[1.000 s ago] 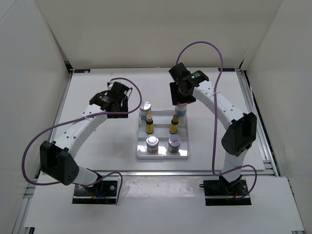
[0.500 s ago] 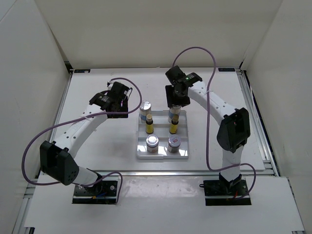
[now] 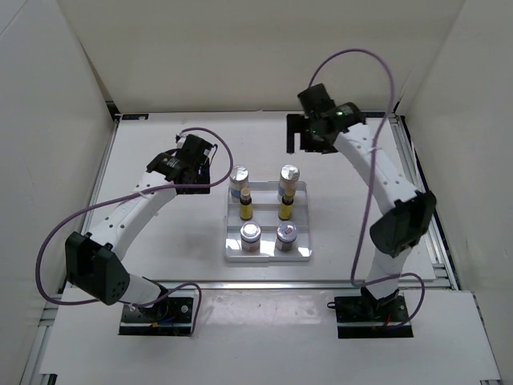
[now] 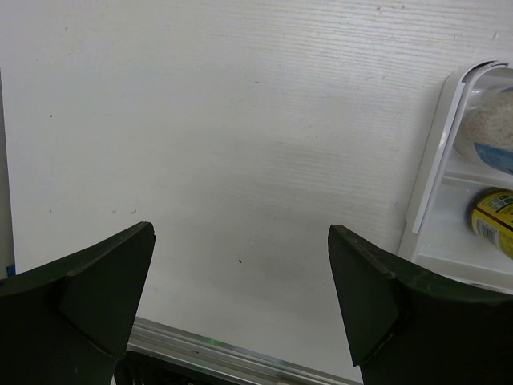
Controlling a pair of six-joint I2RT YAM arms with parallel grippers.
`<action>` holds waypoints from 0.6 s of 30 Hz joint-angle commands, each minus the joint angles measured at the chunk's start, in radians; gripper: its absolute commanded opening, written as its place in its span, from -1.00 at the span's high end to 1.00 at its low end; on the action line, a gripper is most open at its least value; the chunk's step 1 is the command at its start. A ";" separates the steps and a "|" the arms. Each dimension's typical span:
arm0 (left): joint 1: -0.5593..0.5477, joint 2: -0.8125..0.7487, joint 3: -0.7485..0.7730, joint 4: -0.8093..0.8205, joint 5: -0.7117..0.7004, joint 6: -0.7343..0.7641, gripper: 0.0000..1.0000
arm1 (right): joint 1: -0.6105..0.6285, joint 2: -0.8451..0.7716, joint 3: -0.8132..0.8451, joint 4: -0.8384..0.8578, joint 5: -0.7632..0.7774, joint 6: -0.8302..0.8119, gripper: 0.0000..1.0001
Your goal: Organize the condiment bottles
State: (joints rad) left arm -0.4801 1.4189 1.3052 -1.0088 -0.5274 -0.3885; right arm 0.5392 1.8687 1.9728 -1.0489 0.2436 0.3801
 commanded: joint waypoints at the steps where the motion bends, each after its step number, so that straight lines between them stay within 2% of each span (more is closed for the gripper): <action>1: 0.000 -0.061 0.017 0.015 -0.039 0.005 -1.00 | -0.028 -0.198 0.055 -0.094 0.086 -0.026 -0.98; 4: 0.000 -0.087 0.017 0.015 -0.039 -0.004 -1.00 | -0.028 -0.450 -0.125 -0.074 0.131 -0.067 -0.98; 5: 0.000 -0.087 0.017 0.024 -0.039 -0.004 -1.00 | -0.028 -0.507 -0.199 -0.015 0.141 -0.087 -0.98; 6: 0.000 -0.100 0.017 0.024 -0.039 -0.004 -1.00 | -0.028 -0.561 -0.354 0.019 0.152 -0.107 -0.98; 7: 0.000 -0.112 0.008 0.024 -0.028 -0.004 -1.00 | -0.028 -0.662 -0.424 0.045 0.152 -0.119 -0.98; 9: 0.000 -0.123 0.008 0.024 -0.028 -0.004 -1.00 | -0.028 -0.744 -0.517 0.063 0.152 -0.098 -0.98; 12: 0.000 -0.132 -0.001 0.024 -0.028 -0.013 -1.00 | -0.028 -0.859 -0.592 -0.045 0.200 0.002 -0.98; 18: 0.000 -0.150 -0.001 0.044 -0.008 -0.013 -1.00 | -0.028 -0.967 -0.767 -0.112 0.272 0.074 -0.98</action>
State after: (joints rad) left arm -0.4801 1.3090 1.3048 -0.9928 -0.5377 -0.3931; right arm 0.5106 0.9375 1.2667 -1.1149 0.4522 0.4015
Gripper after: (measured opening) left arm 0.998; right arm 0.993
